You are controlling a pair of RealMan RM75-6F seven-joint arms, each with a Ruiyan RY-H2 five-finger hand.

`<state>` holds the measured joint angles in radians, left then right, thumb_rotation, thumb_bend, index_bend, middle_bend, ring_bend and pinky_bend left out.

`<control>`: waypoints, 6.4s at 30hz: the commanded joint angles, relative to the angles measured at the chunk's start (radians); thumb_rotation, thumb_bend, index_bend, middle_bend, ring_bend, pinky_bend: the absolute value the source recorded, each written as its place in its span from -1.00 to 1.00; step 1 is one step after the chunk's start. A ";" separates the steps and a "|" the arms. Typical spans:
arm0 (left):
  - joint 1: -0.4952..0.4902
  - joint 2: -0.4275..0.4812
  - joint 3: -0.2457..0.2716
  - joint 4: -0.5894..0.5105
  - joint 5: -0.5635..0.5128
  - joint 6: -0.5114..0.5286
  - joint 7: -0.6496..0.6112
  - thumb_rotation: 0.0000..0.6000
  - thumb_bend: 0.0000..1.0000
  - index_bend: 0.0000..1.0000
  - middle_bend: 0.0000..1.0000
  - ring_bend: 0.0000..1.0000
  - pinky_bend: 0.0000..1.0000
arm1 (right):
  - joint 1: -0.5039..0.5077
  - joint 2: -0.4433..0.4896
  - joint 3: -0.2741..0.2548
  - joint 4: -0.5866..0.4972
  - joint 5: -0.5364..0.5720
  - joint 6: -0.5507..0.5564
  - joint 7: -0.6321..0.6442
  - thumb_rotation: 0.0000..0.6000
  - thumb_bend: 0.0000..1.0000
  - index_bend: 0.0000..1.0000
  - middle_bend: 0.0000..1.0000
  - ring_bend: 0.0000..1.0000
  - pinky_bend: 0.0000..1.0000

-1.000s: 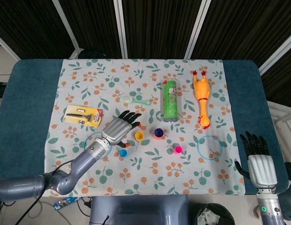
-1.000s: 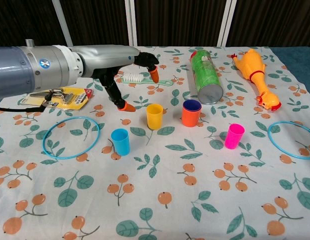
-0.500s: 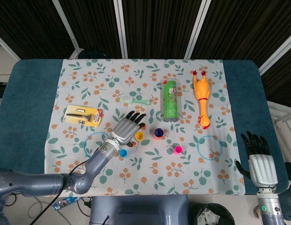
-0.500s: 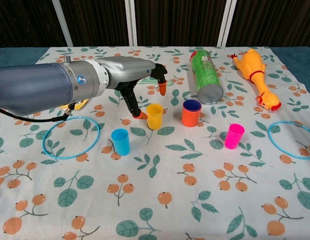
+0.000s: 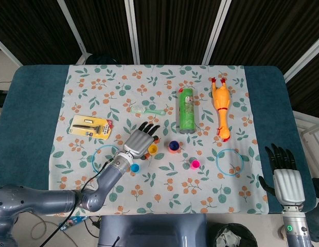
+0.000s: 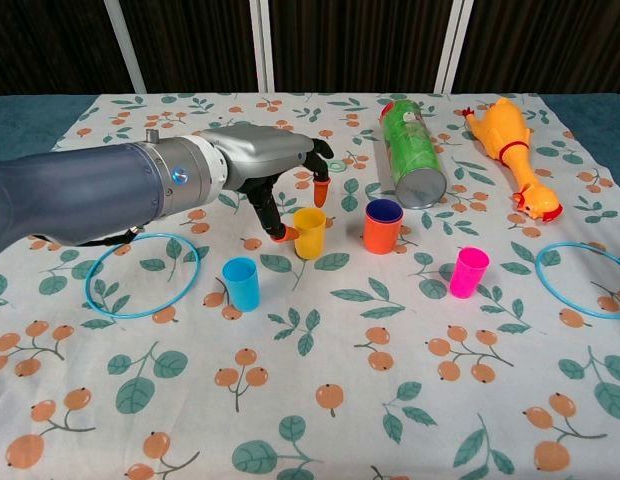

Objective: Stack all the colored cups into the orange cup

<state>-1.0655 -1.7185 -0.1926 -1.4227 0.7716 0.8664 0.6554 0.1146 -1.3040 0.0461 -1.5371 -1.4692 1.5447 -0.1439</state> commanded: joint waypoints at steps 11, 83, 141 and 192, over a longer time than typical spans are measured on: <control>-0.017 -0.025 0.011 0.022 -0.001 0.006 0.014 1.00 -0.39 -0.12 -0.91 -1.00 -1.00 | -0.005 -0.001 0.009 0.001 -0.001 -0.005 0.008 1.00 -0.27 -0.93 -1.00 -1.00 -0.91; -0.052 -0.119 -0.101 0.129 0.122 -0.005 -0.144 1.00 -0.85 -0.85 -0.99 -1.00 -1.00 | -0.027 -0.014 0.059 0.004 0.041 -0.020 0.006 1.00 -0.27 -0.93 -1.00 -1.00 -0.91; 0.233 0.296 0.129 -0.197 0.557 -0.111 -0.520 1.00 -0.59 -0.22 -0.90 -1.00 -1.00 | -0.038 -0.028 0.065 -0.024 0.038 -0.010 -0.043 1.00 -0.27 -0.93 -1.00 -1.00 -0.91; 0.201 0.222 0.137 -0.203 0.386 -0.057 -0.248 1.00 -0.50 -0.15 -0.88 -1.00 -1.00 | -0.047 -0.026 0.077 -0.027 0.047 -0.003 -0.025 1.00 -0.27 -0.92 -1.00 -1.00 -0.91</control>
<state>-0.8639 -1.4960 -0.0553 -1.6257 1.1581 0.8088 0.4063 0.0681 -1.3304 0.1229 -1.5638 -1.4217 1.5420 -0.1692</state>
